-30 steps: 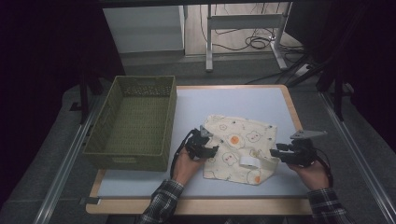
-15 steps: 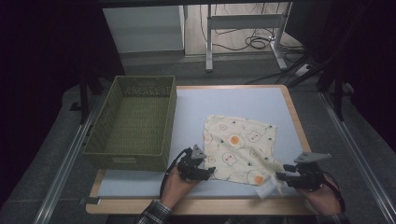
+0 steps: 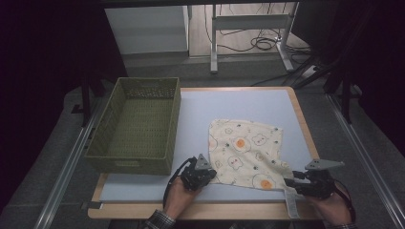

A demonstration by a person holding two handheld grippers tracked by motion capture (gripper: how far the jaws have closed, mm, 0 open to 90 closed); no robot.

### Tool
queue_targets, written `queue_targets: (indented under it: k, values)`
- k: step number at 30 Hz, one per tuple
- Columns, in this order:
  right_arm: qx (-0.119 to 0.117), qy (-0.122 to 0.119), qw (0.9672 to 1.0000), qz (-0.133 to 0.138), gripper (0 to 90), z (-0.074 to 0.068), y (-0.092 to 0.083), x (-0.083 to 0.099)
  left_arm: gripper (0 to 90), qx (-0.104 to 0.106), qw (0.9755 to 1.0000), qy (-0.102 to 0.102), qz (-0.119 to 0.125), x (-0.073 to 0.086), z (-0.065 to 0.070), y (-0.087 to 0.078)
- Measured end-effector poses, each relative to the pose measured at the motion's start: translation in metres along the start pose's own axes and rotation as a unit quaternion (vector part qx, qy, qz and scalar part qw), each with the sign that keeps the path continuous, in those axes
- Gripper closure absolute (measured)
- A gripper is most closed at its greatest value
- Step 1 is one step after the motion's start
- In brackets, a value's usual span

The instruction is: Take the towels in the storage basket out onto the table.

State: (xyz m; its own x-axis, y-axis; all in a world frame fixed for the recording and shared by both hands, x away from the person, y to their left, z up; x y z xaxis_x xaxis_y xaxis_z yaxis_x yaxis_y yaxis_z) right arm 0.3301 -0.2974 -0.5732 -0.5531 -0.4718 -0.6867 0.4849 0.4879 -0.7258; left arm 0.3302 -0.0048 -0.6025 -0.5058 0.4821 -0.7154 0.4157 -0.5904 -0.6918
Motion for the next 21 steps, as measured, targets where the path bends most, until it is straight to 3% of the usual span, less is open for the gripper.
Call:
queue_targets:
  k: [6,9,12,15,18,21]
  values:
    - [0.006,0.001,1.0000,0.005,51.7,0.003,-0.005,-0.001,86.0,0.004,0.9998,-0.015,-0.013,0.017,-0.005,-0.023]
    - [0.006,0.002,1.0000,0.007,51.5,0.004,-0.004,-0.004,66.6,-0.004,0.9997,-0.022,-0.001,0.016,-0.010,-0.027]
    - [0.005,-0.001,0.9999,0.012,51.5,0.003,-0.002,-0.009,53.9,-0.026,0.9992,-0.026,0.014,0.005,-0.017,-0.025]
    - [0.006,-0.002,0.9998,0.016,51.5,0.006,0.002,-0.016,49.2,-0.027,0.9989,-0.028,0.025,-0.011,-0.021,-0.017]
    - [0.006,0.001,0.9997,0.022,51.7,0.012,0.006,-0.025,47.3,-0.041,0.9984,-0.019,0.034,-0.028,-0.029,-0.005]
    - [0.007,0.003,0.9997,0.024,52.1,0.020,0.014,-0.034,43.8,-0.042,0.9978,-0.025,0.046,-0.043,-0.038,0.005]
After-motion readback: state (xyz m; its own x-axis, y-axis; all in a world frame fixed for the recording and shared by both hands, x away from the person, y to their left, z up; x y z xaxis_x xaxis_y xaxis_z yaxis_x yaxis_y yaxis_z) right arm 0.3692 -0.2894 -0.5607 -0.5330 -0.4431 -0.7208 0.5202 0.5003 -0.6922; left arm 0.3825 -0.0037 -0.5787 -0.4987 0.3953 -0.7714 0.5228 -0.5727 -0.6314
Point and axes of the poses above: each handheld gripper's, and its own axes: y roughly forward along the jaws, x roughly out of its underside, z roughly to its right, the point moved 10 cm from there along y, roughly forward along the jaws, and after that the axes turned 2 degrees about -y, right-handed, at the moved point
